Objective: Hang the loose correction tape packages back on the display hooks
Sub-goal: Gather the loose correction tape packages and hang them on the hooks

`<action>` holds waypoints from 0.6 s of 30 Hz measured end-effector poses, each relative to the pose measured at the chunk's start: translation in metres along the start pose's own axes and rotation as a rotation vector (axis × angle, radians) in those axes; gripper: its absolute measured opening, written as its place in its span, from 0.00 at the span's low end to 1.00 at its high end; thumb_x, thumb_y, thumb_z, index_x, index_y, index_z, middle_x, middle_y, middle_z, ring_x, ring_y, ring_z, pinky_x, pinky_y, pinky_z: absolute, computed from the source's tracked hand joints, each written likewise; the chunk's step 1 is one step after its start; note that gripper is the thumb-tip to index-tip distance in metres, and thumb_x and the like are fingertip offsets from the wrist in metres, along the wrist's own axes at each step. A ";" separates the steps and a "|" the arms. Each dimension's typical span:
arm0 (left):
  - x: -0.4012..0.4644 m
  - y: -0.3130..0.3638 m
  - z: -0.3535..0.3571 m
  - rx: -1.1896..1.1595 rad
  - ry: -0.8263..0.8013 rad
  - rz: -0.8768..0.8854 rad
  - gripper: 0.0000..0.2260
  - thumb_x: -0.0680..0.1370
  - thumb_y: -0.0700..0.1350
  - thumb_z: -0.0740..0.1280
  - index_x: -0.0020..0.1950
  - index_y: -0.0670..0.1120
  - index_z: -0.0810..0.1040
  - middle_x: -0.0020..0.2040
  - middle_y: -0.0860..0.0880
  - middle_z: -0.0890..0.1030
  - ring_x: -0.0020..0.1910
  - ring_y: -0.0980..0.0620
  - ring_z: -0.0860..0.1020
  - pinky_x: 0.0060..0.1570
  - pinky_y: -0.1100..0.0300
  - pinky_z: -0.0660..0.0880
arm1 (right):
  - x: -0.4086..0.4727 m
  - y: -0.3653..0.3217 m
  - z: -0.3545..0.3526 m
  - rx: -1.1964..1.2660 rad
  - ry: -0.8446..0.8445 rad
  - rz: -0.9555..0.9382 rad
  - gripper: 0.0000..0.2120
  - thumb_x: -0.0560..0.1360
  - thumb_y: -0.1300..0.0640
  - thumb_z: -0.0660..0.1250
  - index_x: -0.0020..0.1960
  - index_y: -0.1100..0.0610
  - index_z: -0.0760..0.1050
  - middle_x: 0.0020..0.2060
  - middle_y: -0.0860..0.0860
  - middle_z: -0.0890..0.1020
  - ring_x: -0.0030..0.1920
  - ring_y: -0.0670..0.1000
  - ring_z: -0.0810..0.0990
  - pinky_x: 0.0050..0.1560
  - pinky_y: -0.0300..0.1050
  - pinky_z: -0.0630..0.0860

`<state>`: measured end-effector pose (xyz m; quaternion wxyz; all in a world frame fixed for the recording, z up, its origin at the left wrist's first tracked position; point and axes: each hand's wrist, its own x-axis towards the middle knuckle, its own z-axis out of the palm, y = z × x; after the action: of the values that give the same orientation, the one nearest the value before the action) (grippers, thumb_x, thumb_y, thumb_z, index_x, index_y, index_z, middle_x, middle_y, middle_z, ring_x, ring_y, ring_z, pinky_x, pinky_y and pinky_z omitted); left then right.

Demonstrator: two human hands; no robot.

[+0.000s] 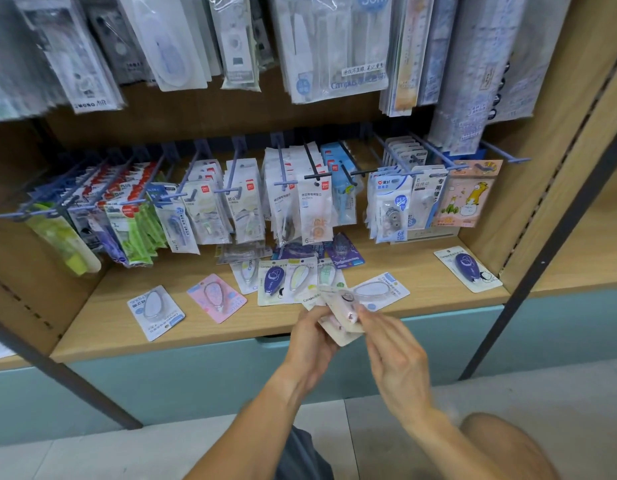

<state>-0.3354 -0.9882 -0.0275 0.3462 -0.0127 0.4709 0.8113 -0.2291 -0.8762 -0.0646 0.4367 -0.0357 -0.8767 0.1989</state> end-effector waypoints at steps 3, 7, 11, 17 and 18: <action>-0.008 0.001 -0.006 -0.029 -0.027 -0.058 0.19 0.82 0.52 0.61 0.66 0.42 0.81 0.59 0.39 0.83 0.49 0.46 0.82 0.47 0.55 0.78 | -0.007 -0.006 0.008 -0.002 -0.031 0.008 0.17 0.82 0.62 0.61 0.69 0.62 0.79 0.58 0.53 0.83 0.56 0.55 0.82 0.60 0.45 0.77; -0.017 0.005 -0.016 0.038 -0.046 0.001 0.15 0.83 0.50 0.68 0.68 0.45 0.81 0.59 0.42 0.86 0.53 0.46 0.85 0.52 0.51 0.82 | -0.001 -0.015 0.010 0.101 -0.167 0.044 0.23 0.75 0.66 0.65 0.69 0.58 0.77 0.61 0.50 0.80 0.60 0.52 0.79 0.61 0.45 0.77; -0.020 0.006 -0.023 0.122 0.052 0.041 0.14 0.81 0.43 0.72 0.67 0.44 0.82 0.59 0.43 0.87 0.59 0.42 0.85 0.53 0.50 0.83 | 0.016 0.005 0.010 -0.050 -0.324 0.195 0.35 0.69 0.65 0.64 0.76 0.56 0.69 0.71 0.51 0.74 0.68 0.55 0.71 0.66 0.50 0.75; -0.026 -0.002 -0.018 0.100 0.048 0.027 0.15 0.80 0.42 0.73 0.66 0.45 0.82 0.58 0.44 0.87 0.57 0.44 0.86 0.43 0.58 0.83 | 0.039 0.043 0.015 -0.307 -0.534 0.212 0.30 0.75 0.58 0.63 0.77 0.54 0.69 0.71 0.58 0.73 0.70 0.61 0.71 0.69 0.59 0.73; -0.026 -0.003 -0.016 0.102 0.041 0.023 0.14 0.80 0.42 0.73 0.66 0.45 0.83 0.58 0.45 0.88 0.56 0.45 0.87 0.42 0.58 0.83 | 0.042 0.048 0.013 -0.325 -0.579 0.207 0.29 0.76 0.58 0.64 0.77 0.53 0.69 0.73 0.57 0.72 0.72 0.60 0.69 0.70 0.57 0.71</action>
<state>-0.3184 -1.0142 -0.0297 0.3274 -0.0065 0.5186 0.7898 -0.2701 -0.8267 -0.0585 0.1359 -0.1358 -0.9761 0.1017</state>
